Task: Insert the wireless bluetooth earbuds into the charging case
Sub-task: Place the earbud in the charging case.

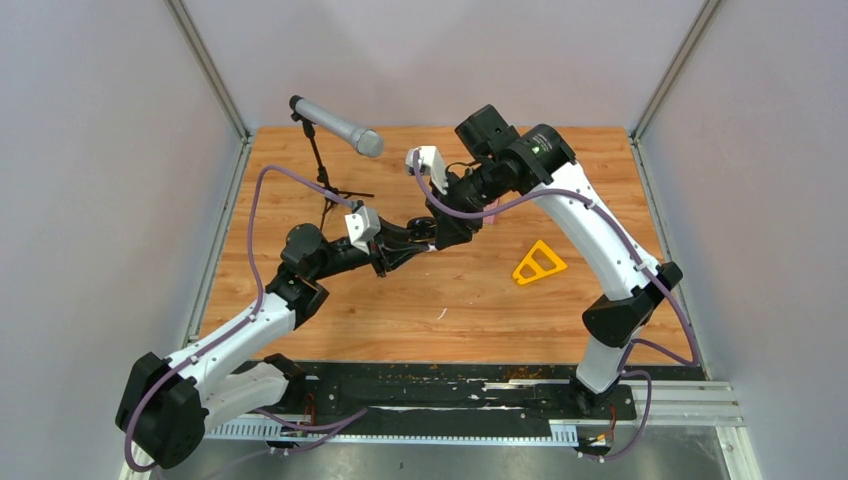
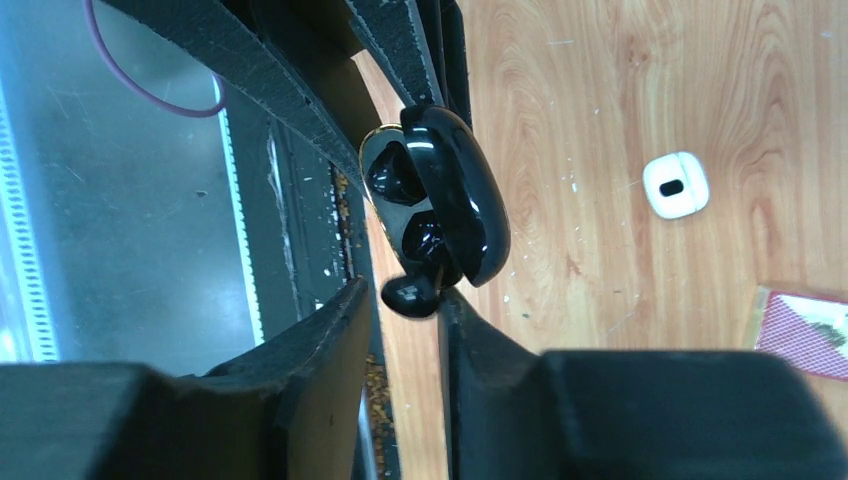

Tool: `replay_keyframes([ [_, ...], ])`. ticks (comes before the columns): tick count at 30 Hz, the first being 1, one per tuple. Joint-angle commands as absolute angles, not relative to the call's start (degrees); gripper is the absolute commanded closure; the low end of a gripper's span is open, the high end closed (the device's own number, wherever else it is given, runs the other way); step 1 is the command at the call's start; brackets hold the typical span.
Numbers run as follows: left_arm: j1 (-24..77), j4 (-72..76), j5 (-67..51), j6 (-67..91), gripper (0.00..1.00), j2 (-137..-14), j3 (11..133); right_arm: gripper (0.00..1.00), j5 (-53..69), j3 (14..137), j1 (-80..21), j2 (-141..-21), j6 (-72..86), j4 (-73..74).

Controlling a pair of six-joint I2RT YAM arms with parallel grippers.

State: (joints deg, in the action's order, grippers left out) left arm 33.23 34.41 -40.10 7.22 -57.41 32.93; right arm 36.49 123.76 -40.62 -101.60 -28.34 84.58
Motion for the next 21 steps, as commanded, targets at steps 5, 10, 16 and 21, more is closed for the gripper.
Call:
replay_keyframes([
  [5, 33.4, 36.38, -39.81, 7.54, 1.0, -56.24, 32.95, 0.56, 31.7, 125.96, -41.75, -98.56, -34.43, 84.8],
  [10, 33.34, 36.63, -40.76, 8.33, 1.0, -55.99, 32.82, 0.57, 28.16, 124.29, -41.75, -95.66, -44.17, 83.6],
  [16, 33.11, 36.31, -42.83, 8.26, 1.0, -56.07, 33.02, 0.59, 25.51, 116.68, -42.17, -88.44, -56.55, 75.3],
  [21, 33.02, 36.28, -44.2, 7.5, 1.0, -56.33, 33.16, 0.59, 22.93, 111.34, -46.66, -84.42, -65.43, 69.16],
])
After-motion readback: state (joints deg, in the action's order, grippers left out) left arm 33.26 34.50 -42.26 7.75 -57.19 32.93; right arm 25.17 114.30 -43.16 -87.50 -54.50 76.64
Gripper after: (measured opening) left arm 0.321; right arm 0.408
